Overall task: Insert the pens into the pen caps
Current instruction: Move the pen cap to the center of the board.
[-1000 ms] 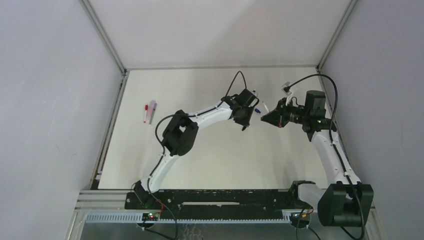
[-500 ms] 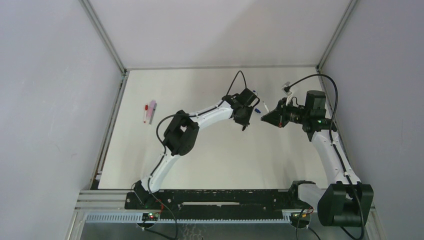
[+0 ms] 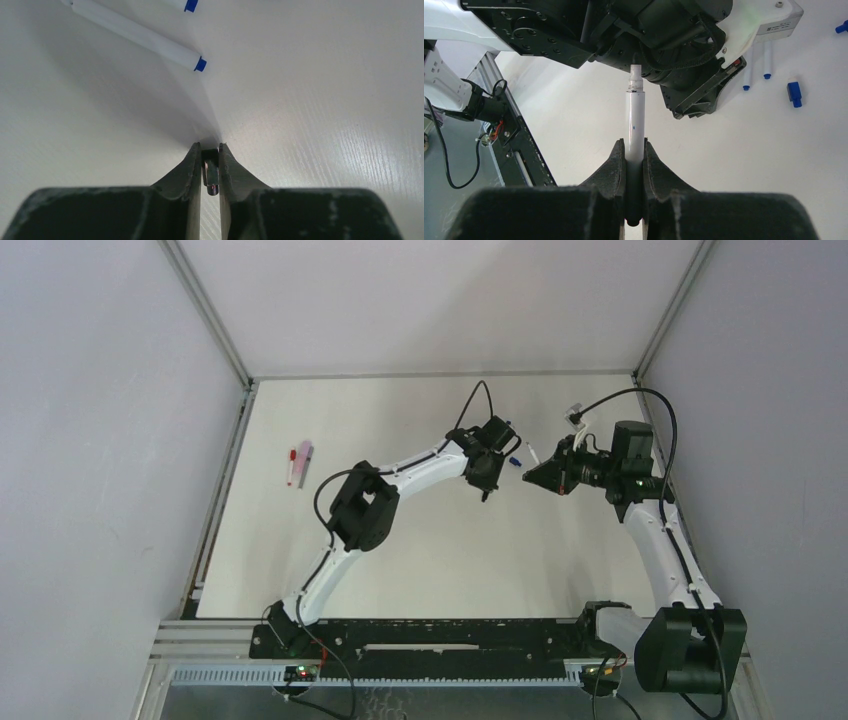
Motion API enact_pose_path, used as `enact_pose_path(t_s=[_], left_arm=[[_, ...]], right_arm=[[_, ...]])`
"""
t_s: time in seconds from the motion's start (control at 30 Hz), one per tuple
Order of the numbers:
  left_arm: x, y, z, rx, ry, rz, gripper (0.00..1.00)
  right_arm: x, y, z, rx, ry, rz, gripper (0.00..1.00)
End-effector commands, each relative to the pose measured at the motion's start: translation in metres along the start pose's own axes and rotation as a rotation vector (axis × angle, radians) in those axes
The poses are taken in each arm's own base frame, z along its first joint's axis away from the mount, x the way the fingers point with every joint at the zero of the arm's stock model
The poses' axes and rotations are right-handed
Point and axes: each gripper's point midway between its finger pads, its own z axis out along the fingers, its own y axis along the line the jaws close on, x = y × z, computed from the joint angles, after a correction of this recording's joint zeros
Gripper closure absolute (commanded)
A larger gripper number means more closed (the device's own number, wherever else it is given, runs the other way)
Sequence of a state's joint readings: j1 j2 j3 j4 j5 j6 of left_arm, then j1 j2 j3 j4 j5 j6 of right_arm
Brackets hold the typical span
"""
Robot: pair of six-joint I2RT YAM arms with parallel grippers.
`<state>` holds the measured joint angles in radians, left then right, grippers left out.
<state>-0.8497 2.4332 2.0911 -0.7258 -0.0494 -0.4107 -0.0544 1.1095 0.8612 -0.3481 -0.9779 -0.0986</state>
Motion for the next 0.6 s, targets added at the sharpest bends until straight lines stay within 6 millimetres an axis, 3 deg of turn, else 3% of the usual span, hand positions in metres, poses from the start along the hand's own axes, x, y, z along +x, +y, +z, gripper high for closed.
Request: enact_pose_path(t_s=[0.0, 0.13, 0.27, 0.57], left_arm=[[0.014, 0.01, 0.006, -0.05, 0.054, 0.009, 0.86], [0.014, 0.015, -0.008, -0.073, 0.037, 0.027, 0.88], [0.02, 0.02, -0.036, -0.082, 0.006, 0.067, 0.88], [0.091, 0.055, -0.073, -0.129, 0.045, 0.084, 0.87]], right_arm=[[-0.021, 0.008, -0.008, -0.006, -0.043, -0.049, 1.0], [-0.021, 0.008, -0.008, -0.006, -0.045, -0.047, 1.0], [-0.022, 0.008, -0.009, -0.006, -0.047, -0.048, 1.0], [-0.021, 0.009, -0.009, -0.016, -0.043, -0.039, 1.0]])
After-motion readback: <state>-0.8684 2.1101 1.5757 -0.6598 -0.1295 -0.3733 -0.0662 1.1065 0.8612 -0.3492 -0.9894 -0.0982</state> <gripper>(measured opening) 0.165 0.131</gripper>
